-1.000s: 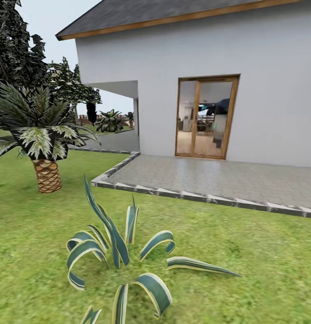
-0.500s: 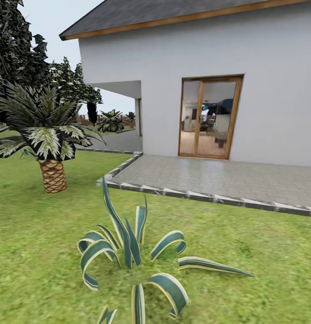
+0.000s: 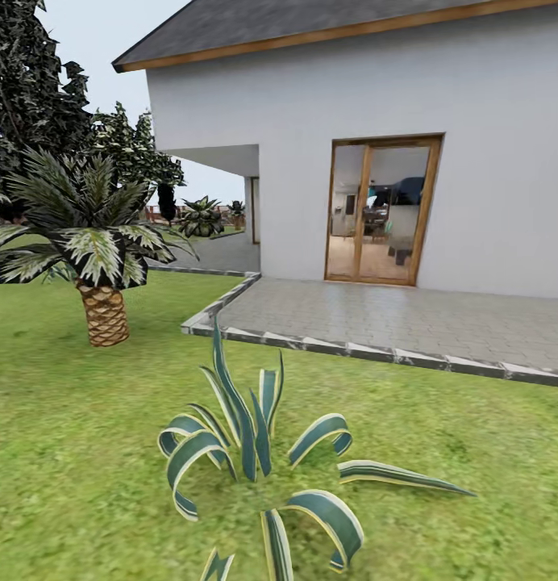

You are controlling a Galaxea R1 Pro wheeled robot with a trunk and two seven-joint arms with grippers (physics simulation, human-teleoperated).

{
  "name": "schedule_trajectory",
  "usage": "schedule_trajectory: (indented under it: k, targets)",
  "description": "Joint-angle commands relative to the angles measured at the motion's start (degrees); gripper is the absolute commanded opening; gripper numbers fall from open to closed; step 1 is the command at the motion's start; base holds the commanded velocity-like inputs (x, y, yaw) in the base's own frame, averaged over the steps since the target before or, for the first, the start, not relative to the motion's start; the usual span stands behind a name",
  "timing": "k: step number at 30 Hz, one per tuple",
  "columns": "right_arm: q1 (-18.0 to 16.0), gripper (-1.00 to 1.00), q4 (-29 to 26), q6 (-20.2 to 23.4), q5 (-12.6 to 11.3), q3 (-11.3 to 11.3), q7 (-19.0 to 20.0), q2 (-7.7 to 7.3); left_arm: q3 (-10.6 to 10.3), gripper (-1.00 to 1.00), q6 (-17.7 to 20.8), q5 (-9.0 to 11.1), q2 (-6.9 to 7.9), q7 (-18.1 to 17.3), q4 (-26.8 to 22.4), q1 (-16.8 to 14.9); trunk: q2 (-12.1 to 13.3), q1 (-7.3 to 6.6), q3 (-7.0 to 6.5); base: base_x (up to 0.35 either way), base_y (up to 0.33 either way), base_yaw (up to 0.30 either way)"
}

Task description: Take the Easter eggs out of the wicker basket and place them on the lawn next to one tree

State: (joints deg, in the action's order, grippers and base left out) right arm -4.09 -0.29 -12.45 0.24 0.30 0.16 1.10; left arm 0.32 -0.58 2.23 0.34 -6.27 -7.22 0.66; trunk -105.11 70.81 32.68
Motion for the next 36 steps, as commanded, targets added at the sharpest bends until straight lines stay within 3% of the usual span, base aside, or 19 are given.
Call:
schedule_trajectory:
  k: [1,36]
  targets:
    - [-0.04,1.00,0.05,-0.21,0.02,0.02,0.02,0.01,0.03,1.00,-0.04,0.23,0.01,-0.24,-0.08,0.03,-0.02,0.00,0.05,0.000,0.264,0.000]
    - [-0.04,1.00,0.06,-0.21,0.01,0.05,0.02,-0.02,0.03,1.00,-0.04,0.23,0.01,-0.24,-0.08,0.02,-0.02,0.00,0.05,0.000,0.263,0.000]
